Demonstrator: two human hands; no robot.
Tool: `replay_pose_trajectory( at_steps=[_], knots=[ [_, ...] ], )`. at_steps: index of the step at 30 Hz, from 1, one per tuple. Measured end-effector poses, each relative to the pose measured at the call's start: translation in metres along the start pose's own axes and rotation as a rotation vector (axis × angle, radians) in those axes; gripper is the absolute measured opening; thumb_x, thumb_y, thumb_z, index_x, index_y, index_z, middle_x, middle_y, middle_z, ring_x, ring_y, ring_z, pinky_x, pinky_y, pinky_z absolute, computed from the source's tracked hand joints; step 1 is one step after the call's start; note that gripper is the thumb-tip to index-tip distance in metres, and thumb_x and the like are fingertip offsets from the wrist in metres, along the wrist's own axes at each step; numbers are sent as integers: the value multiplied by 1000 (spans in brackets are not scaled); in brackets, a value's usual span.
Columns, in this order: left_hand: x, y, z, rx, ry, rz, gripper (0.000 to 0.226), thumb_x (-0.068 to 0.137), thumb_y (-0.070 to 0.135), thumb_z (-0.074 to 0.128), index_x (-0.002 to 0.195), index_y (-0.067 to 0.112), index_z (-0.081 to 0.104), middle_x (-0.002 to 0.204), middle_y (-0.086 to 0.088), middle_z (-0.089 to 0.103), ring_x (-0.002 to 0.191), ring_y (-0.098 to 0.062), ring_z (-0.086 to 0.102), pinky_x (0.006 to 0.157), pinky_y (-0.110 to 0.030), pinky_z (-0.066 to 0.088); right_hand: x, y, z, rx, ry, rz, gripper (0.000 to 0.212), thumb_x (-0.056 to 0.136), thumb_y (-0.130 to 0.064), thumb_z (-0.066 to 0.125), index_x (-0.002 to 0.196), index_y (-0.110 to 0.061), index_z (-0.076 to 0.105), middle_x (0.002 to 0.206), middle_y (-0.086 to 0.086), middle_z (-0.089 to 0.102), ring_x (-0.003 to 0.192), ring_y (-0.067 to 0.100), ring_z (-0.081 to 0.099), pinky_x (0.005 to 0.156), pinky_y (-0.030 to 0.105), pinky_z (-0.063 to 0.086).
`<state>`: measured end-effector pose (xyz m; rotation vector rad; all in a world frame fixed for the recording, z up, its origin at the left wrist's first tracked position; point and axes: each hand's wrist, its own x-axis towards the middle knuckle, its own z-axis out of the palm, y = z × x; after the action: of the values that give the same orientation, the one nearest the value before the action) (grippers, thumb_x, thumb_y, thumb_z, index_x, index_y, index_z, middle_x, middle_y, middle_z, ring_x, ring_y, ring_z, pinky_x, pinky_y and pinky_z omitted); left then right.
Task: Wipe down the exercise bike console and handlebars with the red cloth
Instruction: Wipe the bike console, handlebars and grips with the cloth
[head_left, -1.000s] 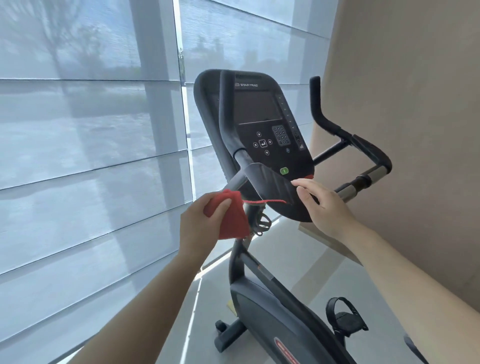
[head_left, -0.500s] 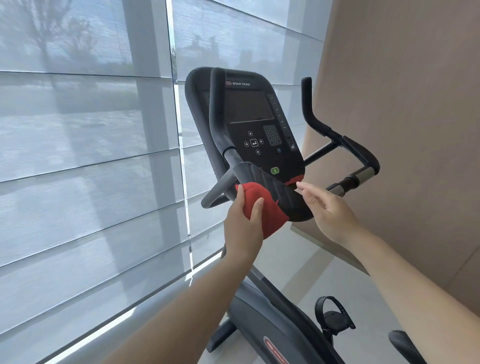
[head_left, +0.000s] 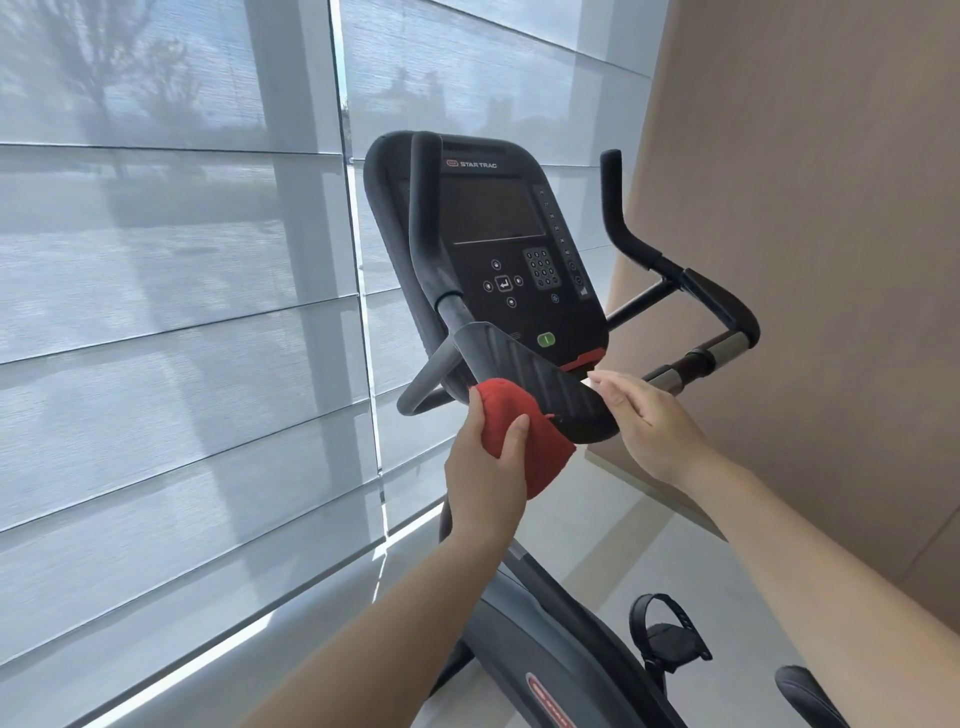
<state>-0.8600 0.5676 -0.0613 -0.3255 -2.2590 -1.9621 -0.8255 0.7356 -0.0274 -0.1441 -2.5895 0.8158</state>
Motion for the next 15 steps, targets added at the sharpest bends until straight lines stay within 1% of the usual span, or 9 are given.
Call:
replay_pose_trajectory(
  at_steps=[5, 8, 9, 10, 11, 12, 13, 15],
  knots=[
    [6, 7, 2, -39, 9, -51, 58, 93, 33, 55, 146, 28, 32, 133, 5, 54, 119, -14, 50, 94, -21, 36, 1, 1, -3, 25, -6, 9, 43, 100, -38, 26, 134, -22, 45, 116, -16, 47, 110, -3, 36, 89, 15, 31],
    [-7, 4, 4, -44, -23, -71, 59, 92, 36, 55, 146, 28, 33, 131, 5, 55, 118, -17, 52, 96, -28, 44, 3, 3, -1, 31, 5, 4, 41, 100, -39, 27, 134, -24, 45, 119, -15, 49, 110, -3, 37, 86, 11, 31],
    [-12, 3, 5, -57, -43, -76, 58, 92, 37, 56, 145, 28, 34, 131, 5, 54, 117, -19, 53, 91, -28, 50, 3, 3, 0, 37, 6, 7, 42, 100, -39, 27, 135, -24, 44, 124, -12, 50, 112, -2, 38, 88, 12, 30],
    [-15, 3, 5, -85, -56, -80, 56, 92, 35, 56, 144, 27, 36, 129, 5, 53, 113, -19, 53, 77, -21, 55, 4, 4, -1, 48, 3, 14, 42, 100, -39, 27, 135, -24, 43, 129, -9, 50, 117, 1, 39, 90, 15, 30],
    [-16, 5, 3, -101, -64, -85, 54, 93, 33, 56, 143, 26, 37, 127, 5, 53, 107, -17, 53, 61, -10, 51, 4, 4, -2, 66, 2, 25, 43, 100, -40, 26, 136, -24, 43, 133, -7, 50, 123, 6, 40, 92, 19, 30],
    [-14, 6, 3, -107, -58, -86, 52, 93, 30, 56, 142, 25, 38, 125, 4, 53, 102, -14, 51, 53, -5, 46, 5, 4, -3, 82, 2, 33, 44, 99, -40, 26, 137, -24, 42, 136, -5, 49, 127, 10, 40, 92, 21, 30],
    [-10, 6, 2, -95, -41, -83, 51, 94, 29, 55, 142, 24, 39, 125, 4, 54, 100, -13, 51, 57, -6, 44, 5, 5, -5, 90, 3, 40, 44, 99, -41, 26, 137, -24, 42, 137, -4, 49, 129, 14, 40, 93, 22, 30],
    [-4, 3, 4, -55, -13, -74, 51, 93, 32, 55, 141, 24, 42, 126, 4, 58, 105, -13, 53, 80, -19, 45, 5, 4, -7, 87, 2, 46, 45, 99, -42, 25, 137, -24, 42, 137, -2, 49, 131, 17, 40, 95, 25, 31]
  ],
)
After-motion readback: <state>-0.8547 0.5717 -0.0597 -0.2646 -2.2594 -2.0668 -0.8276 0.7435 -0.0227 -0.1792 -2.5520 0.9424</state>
